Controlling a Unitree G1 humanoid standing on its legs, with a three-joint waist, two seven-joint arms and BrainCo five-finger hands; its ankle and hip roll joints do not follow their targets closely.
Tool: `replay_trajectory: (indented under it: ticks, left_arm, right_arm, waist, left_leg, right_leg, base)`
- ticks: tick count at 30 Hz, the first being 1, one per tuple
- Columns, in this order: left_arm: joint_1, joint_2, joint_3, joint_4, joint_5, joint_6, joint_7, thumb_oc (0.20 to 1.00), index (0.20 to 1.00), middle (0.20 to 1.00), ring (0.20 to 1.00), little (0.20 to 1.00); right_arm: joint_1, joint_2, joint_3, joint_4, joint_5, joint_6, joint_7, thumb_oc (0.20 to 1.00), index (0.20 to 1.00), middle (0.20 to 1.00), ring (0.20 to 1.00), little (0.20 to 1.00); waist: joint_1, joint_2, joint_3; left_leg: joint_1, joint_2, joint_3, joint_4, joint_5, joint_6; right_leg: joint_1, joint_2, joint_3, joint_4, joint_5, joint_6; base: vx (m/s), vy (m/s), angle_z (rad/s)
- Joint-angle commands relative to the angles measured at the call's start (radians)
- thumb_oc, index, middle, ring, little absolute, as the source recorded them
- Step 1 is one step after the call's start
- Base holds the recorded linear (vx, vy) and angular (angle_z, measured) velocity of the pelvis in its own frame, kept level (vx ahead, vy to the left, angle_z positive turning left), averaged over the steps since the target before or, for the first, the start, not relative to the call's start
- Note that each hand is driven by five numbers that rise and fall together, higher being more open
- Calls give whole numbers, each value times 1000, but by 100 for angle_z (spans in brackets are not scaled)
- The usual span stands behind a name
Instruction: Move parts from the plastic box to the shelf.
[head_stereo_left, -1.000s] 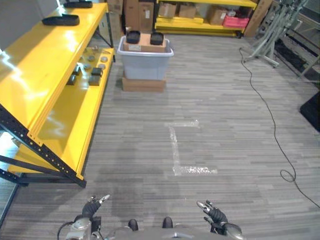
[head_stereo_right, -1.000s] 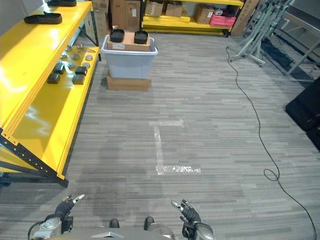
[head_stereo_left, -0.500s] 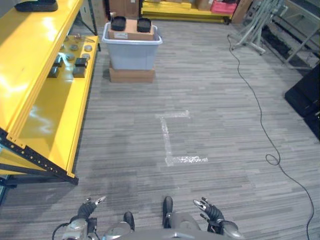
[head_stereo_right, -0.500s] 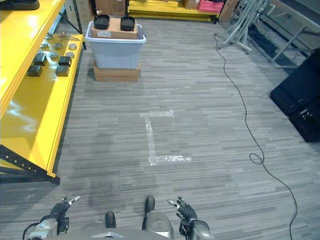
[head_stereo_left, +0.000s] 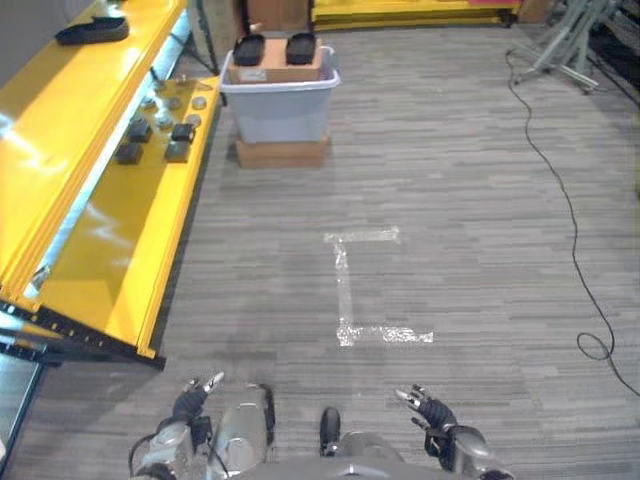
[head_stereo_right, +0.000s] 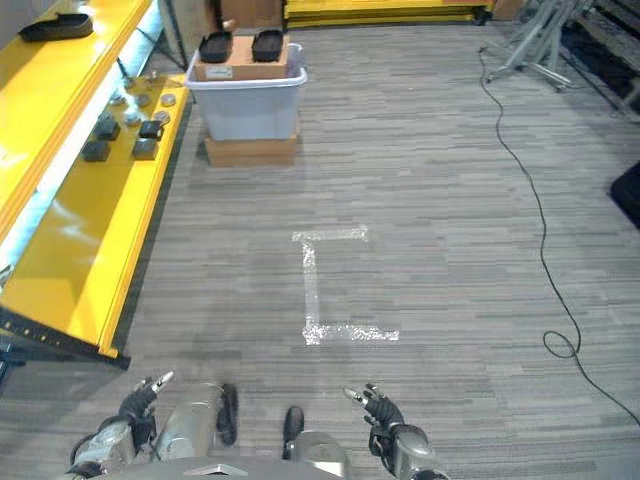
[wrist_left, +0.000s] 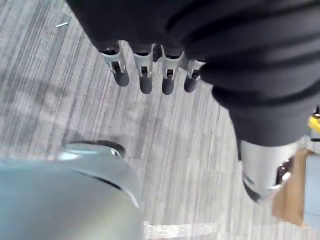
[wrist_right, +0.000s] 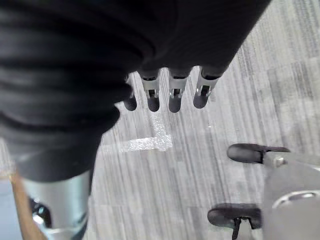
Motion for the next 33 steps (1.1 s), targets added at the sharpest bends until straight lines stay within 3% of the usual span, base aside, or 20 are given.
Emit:
replay_trajectory:
  ticks: [1,3,5,8,10,12,13,15,18,20,21,23,26,28,30,31,33]
  left_arm:
    - [9,1,-41,0,17,-41,-18,1000,1000,1000,1000,1000]
    - [23,2,-39,3,25,-47,-24,1000,1000,1000,1000,1000]
    - [29,5,-34,7,21,-33,-23,1000,1000,1000,1000,1000]
    - [25,16,-26,34,27,-20,-24,1000,1000,1000,1000,1000]
    - [14,26,-23,41,22,-12,-28,1000,1000,1000,1000,1000]
    - [-3,43,-17,50,28,-6,-32,1000,1000,1000,1000,1000]
    - [-11,47,-19,54,33,-8,-31,1000,1000,1000,1000,1000]
    - [-19,50,-23,55,34,-19,-25,1000,1000,1000,1000,1000]
    - [-35,62,-29,42,-8,-42,-15,1000,1000,1000,1000,1000]
    - [-57,76,-23,20,-38,-35,-15,1000,1000,1000,1000,1000]
    - [-71,81,-17,4,-52,-18,-14,1000,1000,1000,1000,1000]
    - [-79,76,-15,-1,-52,-8,-11,1000,1000,1000,1000,1000]
    - [-86,61,-27,5,-60,6,-6,1000,1000,1000,1000,1000]
    - [-82,51,-33,15,-59,11,-12,1000,1000,1000,1000,1000]
    - [-63,27,-27,40,-63,21,-10,1000,1000,1000,1000,1000]
    - [-63,27,-27,40,-64,22,-10,1000,1000,1000,1000,1000]
    - [-49,10,-21,48,-38,8,-25,1000,1000,1000,1000,1000]
  right_arm:
    - [29,-44,0,-24,8,-24,16,1000,1000,1000,1000,1000]
    - [31,-48,2,-20,28,-12,42,1000,1000,1000,1000,1000]
    - [31,-45,2,-16,26,-8,45,1000,1000,1000,1000,1000]
    - [28,-14,10,-4,55,-6,46,1000,1000,1000,1000,1000]
    - [38,2,9,-12,38,-9,35,1000,1000,1000,1000,1000]
    - [51,19,15,-27,50,-15,18,1000,1000,1000,1000,1000]
    - [55,22,17,-33,56,-19,16,1000,1000,1000,1000,1000]
    - [55,27,19,-35,50,-23,15,1000,1000,1000,1000,1000]
    - [51,40,33,-30,50,-14,34,1000,1000,1000,1000,1000]
    - [48,40,39,-20,53,-8,43,1000,1000,1000,1000,1000]
    - [43,30,40,-14,50,7,43,1000,1000,1000,1000,1000]
    - [41,22,36,-7,39,21,40,1000,1000,1000,1000,1000]
    - [49,18,20,6,48,37,45,1000,1000,1000,1000,1000]
    - [57,19,9,15,57,39,50,1000,1000,1000,1000,1000]
    - [63,16,6,18,43,48,59,1000,1000,1000,1000,1000]
    - [63,16,6,18,42,48,61,1000,1000,1000,1000,1000]
    - [59,2,7,2,32,31,66,1000,1000,1000,1000,1000]
  waist:
    - [66,29,18]
    - [86,35,17]
    - [91,31,9]
    - [96,15,-27]
    - [90,11,-39]
    - [88,19,-48]
    - [83,27,-44]
    - [79,38,-36]
    - [57,43,-18]
    - [34,30,-5]
    - [13,18,3]
    - [-5,14,6]
    - [-31,10,-2]
    - [-41,14,-11]
    - [-51,16,-35]
    - [-51,16,-35]
    - [-45,12,-37]
  left_leg:
    - [21,-30,-88,-107,63,7]
    - [-7,-30,-97,-128,92,-5]
    - [0,-33,-63,-144,49,8]
    - [44,-50,-31,-144,-26,73]
    - [74,-65,-29,-152,-53,108]
    - [120,-75,-29,-159,-83,149]
    - [143,-75,-35,-157,-100,164]
    - [179,-67,-35,-156,-120,174]
    - [251,-59,-53,-179,-143,172]
    - [299,-65,-62,-205,-157,159]
    - [337,-76,-69,-215,-179,150]
    - [361,-86,-78,-220,-196,146]
    - [403,-100,-97,-230,-222,140]
    - [419,-99,-103,-237,-228,135]
    - [428,-74,-93,-196,-251,114]
    - [428,-73,-93,-193,-253,113]
    - [378,-50,-99,-1,-176,74]
  right_leg:
    - [38,24,145,126,-141,67]
    - [71,35,158,121,-163,62]
    - [87,27,160,128,-184,67]
    - [87,-2,140,222,-208,90]
    - [60,-19,115,346,-177,106]
    - [-36,-75,50,609,-56,170]
    - [-99,-98,36,727,-21,184]
    - [-168,-135,18,815,3,182]
    - [-249,-124,-1,723,-28,169]
    - [-268,-107,-16,517,-25,174]
    - [-278,-99,-25,351,-8,177]
    - [-289,-89,-21,271,2,175]
    - [-312,-90,-6,185,51,181]
    - [-305,-83,-1,176,52,175]
    - [-257,-63,8,149,28,136]
    - [-255,-62,9,148,27,135]
    - [-217,-54,18,129,6,107]
  base:
    - [315,86,1]
    - [289,121,-12]
    - [289,192,-23]
    - [301,218,-13]
    - [275,203,-4]
    - [290,272,13]
    - [174,201,15]
    - [222,156,16]
    - [240,16,24]
    - [331,-97,25]
    - [298,-77,22]
    - [246,-37,7]
    - [367,-74,16]
    - [395,-146,40]
    - [511,-279,56]
    - [440,-313,37]
    - [292,-232,12]
